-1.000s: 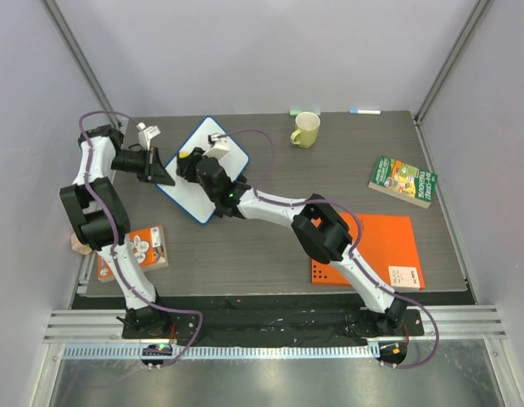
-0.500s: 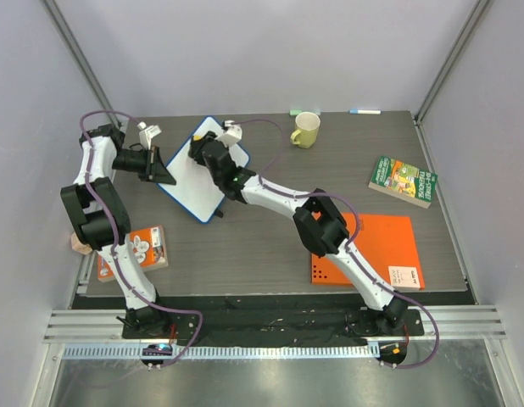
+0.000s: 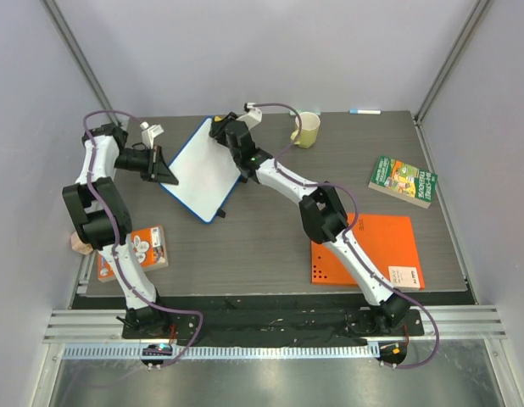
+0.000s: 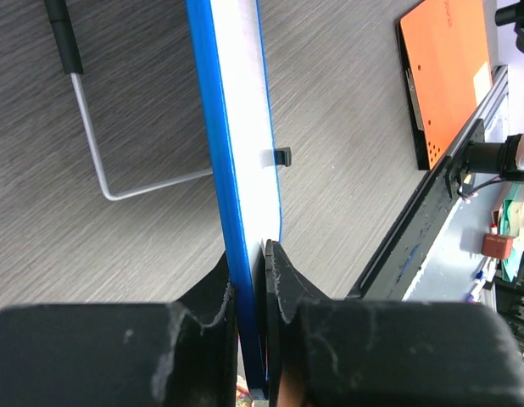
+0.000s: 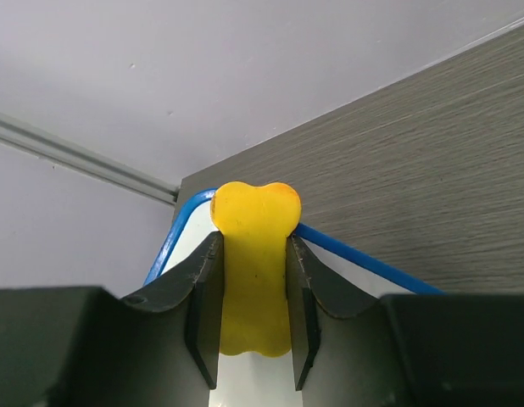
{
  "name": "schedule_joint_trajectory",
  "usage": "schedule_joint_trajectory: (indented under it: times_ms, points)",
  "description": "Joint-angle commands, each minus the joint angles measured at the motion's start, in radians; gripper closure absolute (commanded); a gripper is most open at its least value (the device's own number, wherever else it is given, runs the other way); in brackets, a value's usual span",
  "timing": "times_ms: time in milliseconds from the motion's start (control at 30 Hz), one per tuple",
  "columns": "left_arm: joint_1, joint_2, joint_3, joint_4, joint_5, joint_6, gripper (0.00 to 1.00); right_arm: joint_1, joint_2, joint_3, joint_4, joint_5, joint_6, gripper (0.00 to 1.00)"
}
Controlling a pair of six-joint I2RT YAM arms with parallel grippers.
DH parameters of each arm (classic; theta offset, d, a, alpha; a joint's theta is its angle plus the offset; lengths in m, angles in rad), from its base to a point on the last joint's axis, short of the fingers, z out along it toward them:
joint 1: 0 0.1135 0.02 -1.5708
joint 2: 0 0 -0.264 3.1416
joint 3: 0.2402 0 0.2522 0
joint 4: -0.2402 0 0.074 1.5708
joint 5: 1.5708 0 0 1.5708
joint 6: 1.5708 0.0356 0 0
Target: Erase the whiteboard
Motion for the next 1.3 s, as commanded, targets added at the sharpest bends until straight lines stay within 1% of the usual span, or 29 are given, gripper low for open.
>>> schedule_joint_trajectory:
  times_ms: [0,33,67,100,133,167,200,267,367,400,500,600,733,833,967,1100,1133,1267]
  points:
    - [-0.077,-0.064,0.034,-0.297,0.073,0.196,1.00,0.039,0.000,-0.187,-0.143,-0.192,-0.045,0.99]
    - [-0.078,-0.063,0.034,-0.296,0.074,0.196,1.00,0.048,-0.020,-0.228,-0.143,-0.205,-0.048,0.99]
    - [-0.077,-0.064,0.034,-0.295,0.074,0.194,1.00,0.071,-0.070,-0.313,-0.143,-0.214,-0.054,0.99]
    - [-0.077,-0.061,0.032,-0.293,0.076,0.194,1.00,0.085,-0.093,-0.361,-0.092,-0.228,-0.061,0.99]
    - [-0.075,-0.061,0.031,-0.293,0.080,0.194,1.00,0.099,-0.122,-0.410,-0.081,-0.225,-0.067,0.99]
    - [-0.077,-0.061,0.026,-0.290,0.083,0.193,1.00,0.115,-0.170,-0.510,-0.060,-0.224,-0.073,0.99]
    - [-0.077,-0.063,0.025,-0.290,0.084,0.191,1.00,0.148,-0.196,-0.553,-0.023,-0.224,-0.077,0.99]
    - [-0.077,-0.064,0.014,-0.278,0.087,0.180,1.00,0.185,-0.227,-0.647,-0.006,-0.220,-0.087,0.99]
    - [-0.077,-0.070,0.003,-0.263,0.087,0.171,1.00,0.263,-0.264,-0.714,-0.001,-0.208,-0.107,0.99]
    - [-0.077,-0.070,0.000,-0.260,0.090,0.170,1.00,0.307,-0.267,-0.724,0.006,-0.204,-0.111,0.99]
    - [-0.077,-0.069,-0.002,-0.261,0.097,0.170,1.00,0.378,-0.249,-0.724,0.003,-0.190,-0.111,0.99]
    - [-0.077,-0.073,-0.005,-0.263,0.097,0.174,1.00,0.412,-0.232,-0.719,0.015,-0.181,-0.081,0.99]
    - [-0.077,-0.075,-0.003,-0.269,0.099,0.177,1.00,0.455,-0.245,-0.791,0.046,-0.104,-0.033,0.99]
    - [-0.077,-0.072,0.002,-0.272,0.099,0.183,1.00,0.464,-0.261,-0.840,0.065,-0.056,-0.010,0.99]
    - [-0.077,-0.069,0.005,-0.278,0.106,0.185,1.00,0.484,-0.279,-0.860,0.017,0.054,-0.013,0.99]
    - [-0.077,-0.073,0.002,-0.284,0.111,0.191,1.00,0.472,-0.325,-0.940,0.045,0.146,0.002,0.99]
    - [-0.075,-0.075,0.000,-0.289,0.110,0.196,1.00,0.464,-0.339,-0.977,0.060,0.151,0.004,0.99]
    - [-0.077,-0.076,0.000,-0.293,0.107,0.199,1.00,0.407,-0.394,-1.023,0.126,0.158,-0.001,0.99]
